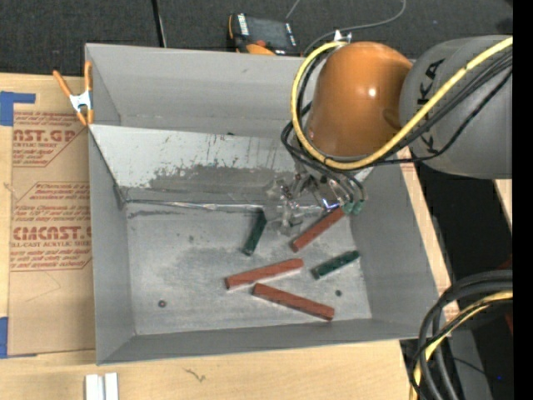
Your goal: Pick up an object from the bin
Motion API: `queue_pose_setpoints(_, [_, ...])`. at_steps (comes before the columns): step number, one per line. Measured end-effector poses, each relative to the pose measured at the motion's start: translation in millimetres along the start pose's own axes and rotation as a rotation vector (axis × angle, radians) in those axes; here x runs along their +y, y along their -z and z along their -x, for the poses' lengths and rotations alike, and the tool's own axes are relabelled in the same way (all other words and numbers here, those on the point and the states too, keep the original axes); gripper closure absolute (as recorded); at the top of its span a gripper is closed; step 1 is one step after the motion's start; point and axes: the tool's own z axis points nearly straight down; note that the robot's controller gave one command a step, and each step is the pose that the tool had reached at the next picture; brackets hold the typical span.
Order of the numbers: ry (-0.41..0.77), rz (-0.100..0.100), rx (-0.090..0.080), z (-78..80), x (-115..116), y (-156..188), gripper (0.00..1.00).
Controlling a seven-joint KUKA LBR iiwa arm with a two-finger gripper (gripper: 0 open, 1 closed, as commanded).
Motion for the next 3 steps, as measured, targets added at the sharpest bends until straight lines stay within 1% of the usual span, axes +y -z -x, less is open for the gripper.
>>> queue_pose_setpoints(1, [0.000, 0.004, 0.006, -1.5, 1.5, -3.5, 0.00])
queue_pose_setpoints(2, [-0.083, 0.005, 0.017, -60.0, -19.6, -136.3, 0.00])
queue_pose_setpoints(3, [-0.082, 0.003, 0.007, -56.4, -20.0, -131.3, 1.00])
